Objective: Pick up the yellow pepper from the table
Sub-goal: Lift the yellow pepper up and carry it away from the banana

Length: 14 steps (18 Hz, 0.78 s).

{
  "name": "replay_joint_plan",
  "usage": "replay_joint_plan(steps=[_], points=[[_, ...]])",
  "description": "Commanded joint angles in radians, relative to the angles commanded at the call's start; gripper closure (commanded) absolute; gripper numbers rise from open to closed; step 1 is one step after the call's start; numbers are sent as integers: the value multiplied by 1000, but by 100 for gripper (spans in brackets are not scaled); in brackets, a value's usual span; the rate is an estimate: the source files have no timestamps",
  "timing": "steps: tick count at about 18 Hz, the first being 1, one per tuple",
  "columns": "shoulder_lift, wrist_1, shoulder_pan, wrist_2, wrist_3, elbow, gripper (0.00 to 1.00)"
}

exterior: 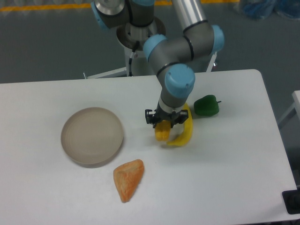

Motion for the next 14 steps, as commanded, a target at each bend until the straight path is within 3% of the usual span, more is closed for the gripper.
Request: replay_joint_plan(steps=[2, 5, 14], points=[[-11, -3, 40, 0, 80, 68, 99], [-44, -9, 94, -1, 190, 115, 99], [-86, -9, 126, -11, 215, 172, 97]])
